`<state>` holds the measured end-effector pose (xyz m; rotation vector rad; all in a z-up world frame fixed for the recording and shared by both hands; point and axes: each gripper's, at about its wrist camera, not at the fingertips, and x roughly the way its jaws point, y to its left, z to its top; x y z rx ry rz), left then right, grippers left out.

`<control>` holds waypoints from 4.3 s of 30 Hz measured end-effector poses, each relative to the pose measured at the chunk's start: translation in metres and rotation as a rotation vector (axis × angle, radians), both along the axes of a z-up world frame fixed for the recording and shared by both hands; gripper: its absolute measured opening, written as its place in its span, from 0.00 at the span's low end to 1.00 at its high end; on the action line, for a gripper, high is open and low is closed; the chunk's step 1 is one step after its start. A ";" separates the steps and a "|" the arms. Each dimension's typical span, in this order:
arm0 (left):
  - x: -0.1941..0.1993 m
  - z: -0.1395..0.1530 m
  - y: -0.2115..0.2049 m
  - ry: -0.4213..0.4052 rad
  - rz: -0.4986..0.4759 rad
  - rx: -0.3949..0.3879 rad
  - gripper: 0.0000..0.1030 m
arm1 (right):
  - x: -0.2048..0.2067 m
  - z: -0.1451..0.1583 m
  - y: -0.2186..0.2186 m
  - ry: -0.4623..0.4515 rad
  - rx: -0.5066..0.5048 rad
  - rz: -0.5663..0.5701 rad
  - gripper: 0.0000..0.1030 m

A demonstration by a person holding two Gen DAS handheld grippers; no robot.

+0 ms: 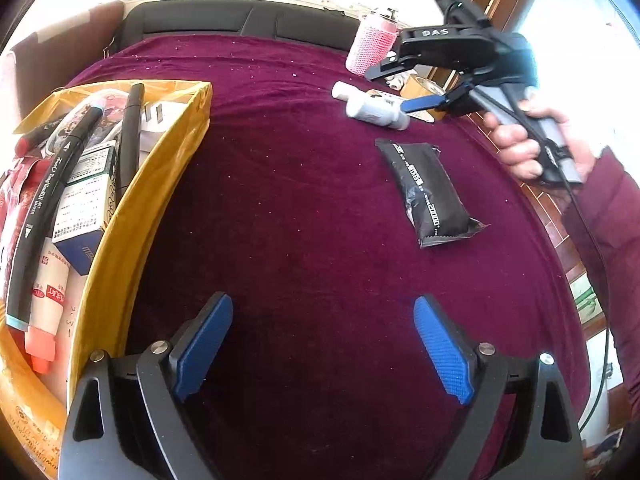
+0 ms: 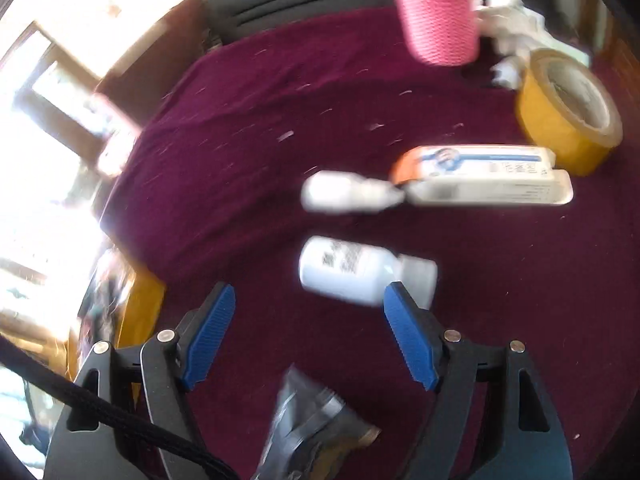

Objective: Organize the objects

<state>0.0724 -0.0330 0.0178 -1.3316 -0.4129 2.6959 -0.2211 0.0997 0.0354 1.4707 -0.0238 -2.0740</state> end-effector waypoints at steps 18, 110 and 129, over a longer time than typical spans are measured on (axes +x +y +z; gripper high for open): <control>-0.001 -0.002 -0.002 0.000 -0.003 0.005 0.87 | 0.025 -0.044 -0.077 -0.189 -0.011 0.166 0.77; 0.036 0.078 -0.047 0.115 0.058 -0.481 0.29 | 0.224 -0.033 0.037 0.254 0.215 -0.057 0.27; 0.067 0.051 -0.169 0.078 0.302 -0.312 0.29 | 0.254 0.032 -0.122 0.170 -0.097 0.160 0.27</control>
